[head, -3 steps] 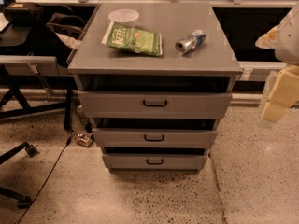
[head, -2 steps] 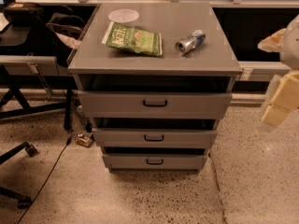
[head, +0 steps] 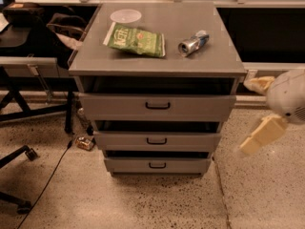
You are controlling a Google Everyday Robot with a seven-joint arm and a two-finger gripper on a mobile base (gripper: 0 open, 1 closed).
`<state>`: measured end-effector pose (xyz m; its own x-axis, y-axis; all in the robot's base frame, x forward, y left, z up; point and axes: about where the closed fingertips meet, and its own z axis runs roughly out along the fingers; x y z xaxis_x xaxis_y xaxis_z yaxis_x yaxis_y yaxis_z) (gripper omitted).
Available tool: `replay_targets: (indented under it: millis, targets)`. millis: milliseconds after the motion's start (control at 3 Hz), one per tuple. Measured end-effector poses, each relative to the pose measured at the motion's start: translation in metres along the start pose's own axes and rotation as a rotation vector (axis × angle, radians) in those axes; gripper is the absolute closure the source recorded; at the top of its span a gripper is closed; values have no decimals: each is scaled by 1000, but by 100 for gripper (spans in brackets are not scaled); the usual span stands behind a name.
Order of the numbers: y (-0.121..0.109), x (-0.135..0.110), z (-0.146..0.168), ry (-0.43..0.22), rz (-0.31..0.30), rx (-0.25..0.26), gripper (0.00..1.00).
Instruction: Open bottom drawer
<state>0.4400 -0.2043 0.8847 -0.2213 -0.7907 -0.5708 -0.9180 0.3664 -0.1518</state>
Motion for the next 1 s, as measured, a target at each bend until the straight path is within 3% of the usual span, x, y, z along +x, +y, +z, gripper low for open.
replay_targets:
  millis: [333, 667, 1000]
  targets:
    - [11, -4, 56, -131, 79, -11, 0]
    - [14, -7, 112, -170, 147, 5, 0]
    - [15, -6, 161, -138, 189, 22, 0]
